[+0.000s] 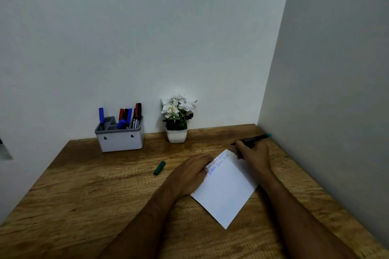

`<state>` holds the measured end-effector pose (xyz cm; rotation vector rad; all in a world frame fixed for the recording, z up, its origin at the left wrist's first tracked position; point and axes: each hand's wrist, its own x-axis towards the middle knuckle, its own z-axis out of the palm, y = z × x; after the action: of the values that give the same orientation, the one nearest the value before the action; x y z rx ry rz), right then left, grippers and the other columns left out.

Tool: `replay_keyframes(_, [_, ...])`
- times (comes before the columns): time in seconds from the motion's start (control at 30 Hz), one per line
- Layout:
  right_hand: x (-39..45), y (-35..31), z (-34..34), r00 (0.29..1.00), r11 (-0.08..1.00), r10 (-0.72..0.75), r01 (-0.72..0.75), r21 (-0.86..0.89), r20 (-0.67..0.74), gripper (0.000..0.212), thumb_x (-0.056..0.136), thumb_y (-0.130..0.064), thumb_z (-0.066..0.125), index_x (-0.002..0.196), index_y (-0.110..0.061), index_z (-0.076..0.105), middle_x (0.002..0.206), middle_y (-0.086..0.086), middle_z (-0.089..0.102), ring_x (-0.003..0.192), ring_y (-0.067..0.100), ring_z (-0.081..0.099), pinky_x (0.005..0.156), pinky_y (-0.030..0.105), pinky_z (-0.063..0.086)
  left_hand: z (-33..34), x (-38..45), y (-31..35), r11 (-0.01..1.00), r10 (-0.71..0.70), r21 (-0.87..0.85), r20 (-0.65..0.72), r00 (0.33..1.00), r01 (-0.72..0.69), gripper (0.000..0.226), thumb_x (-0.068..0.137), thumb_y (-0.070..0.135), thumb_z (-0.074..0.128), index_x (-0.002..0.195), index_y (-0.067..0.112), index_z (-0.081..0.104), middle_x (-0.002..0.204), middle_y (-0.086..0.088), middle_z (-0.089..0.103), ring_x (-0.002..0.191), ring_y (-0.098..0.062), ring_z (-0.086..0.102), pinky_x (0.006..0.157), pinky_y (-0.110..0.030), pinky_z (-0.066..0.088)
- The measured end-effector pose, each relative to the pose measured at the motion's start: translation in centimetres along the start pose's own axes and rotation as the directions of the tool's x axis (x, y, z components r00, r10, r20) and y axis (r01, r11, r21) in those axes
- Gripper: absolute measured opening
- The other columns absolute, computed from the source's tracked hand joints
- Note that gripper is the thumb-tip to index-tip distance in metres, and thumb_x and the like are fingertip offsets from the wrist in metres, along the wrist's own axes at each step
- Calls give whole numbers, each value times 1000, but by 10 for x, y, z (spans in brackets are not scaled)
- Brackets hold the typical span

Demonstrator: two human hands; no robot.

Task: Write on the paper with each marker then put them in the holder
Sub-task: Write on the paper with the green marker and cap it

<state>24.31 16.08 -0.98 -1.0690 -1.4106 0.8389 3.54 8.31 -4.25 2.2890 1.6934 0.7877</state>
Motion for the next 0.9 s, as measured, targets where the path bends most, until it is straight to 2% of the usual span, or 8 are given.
replay_keyframes(0.1, [-1, -10, -1, 1000, 985, 14, -14, 170, -3, 14, 90, 5, 71, 78, -3, 72, 63, 10, 70, 55, 18, 67, 51, 28, 57, -2, 1, 0, 1000, -12, -7, -1, 1000, 12, 39, 103, 25, 41, 142, 25, 46, 144, 12, 48, 131, -4, 42, 106, -15, 29])
replay_keyframes(0.2, [-4, -19, 1, 1000, 970, 3, -4, 245, 3, 10, 88, 3, 75, 81, -2, 72, 61, 8, 68, 51, 19, 62, 47, 30, 52, -8, 1, -1, 1000, -11, -19, -38, 999, 11, 34, 100, 23, 46, 133, 24, 53, 131, 10, 56, 117, -3, 49, 101, -25, 41])
replay_keyframes(0.27, [-6, -24, 4, 1000, 971, -25, 24, 239, 0, 9, 86, 1, 78, 82, -4, 73, 60, 5, 67, 50, 17, 59, 47, 28, 47, -16, 1, -1, 1000, -17, -18, -97, 995, 15, 36, 98, 20, 50, 134, 23, 54, 132, 8, 56, 119, -5, 50, 101, -24, 41])
replay_keyframes(0.37, [-11, -31, 9, 996, 960, -86, 77, 268, 23, 7, 87, 2, 76, 85, -5, 76, 66, 11, 69, 57, 21, 61, 56, 33, 50, -31, -2, 0, 998, -15, 49, -194, 981, 25, 41, 91, 10, 54, 132, 14, 56, 132, 2, 57, 122, -13, 52, 98, -20, 39])
replay_keyframes(0.5, [-24, -41, 16, 985, 935, -98, 43, 353, 140, 18, 94, 1, 65, 101, -5, 81, 85, 11, 78, 77, 24, 71, 70, 30, 58, -50, -12, -8, 960, -125, 208, -286, 950, 189, 24, 85, 3, 54, 106, 6, 65, 109, -7, 64, 102, -22, 59, 84, -30, 48])
replay_keyframes(0.6, [-30, -48, 23, 977, 920, -45, -40, 390, 208, 28, 96, 2, 55, 103, -7, 81, 92, 19, 78, 81, 28, 70, 69, 26, 58, -57, -23, -16, 913, -222, 261, -325, 919, 313, 16, 82, 3, 56, 94, 11, 64, 100, -5, 63, 94, -19, 58, 77, -26, 45])
replay_keyframes(0.73, [-40, -53, 32, 975, 928, -55, -30, 372, 215, 16, 99, 0, 57, 105, -1, 71, 92, 21, 77, 74, 27, 72, 66, 30, 59, -60, -35, -18, 880, -266, 298, -336, 904, 370, 22, 81, 3, 55, 96, 17, 64, 97, -3, 65, 88, -18, 60, 71, -25, 43])
replay_keyframes(0.9, [-48, -57, 37, 966, 956, -164, 107, 272, 198, 8, 96, 0, 66, 92, 2, 73, 70, 13, 70, 54, 16, 61, 48, 27, 49, -56, -45, -23, 860, -332, 296, -297, 895, 417, 22, 85, 7, 50, 73, 26, 51, 86, 3, 57, 93, -19, 59, 69, -24, 33])
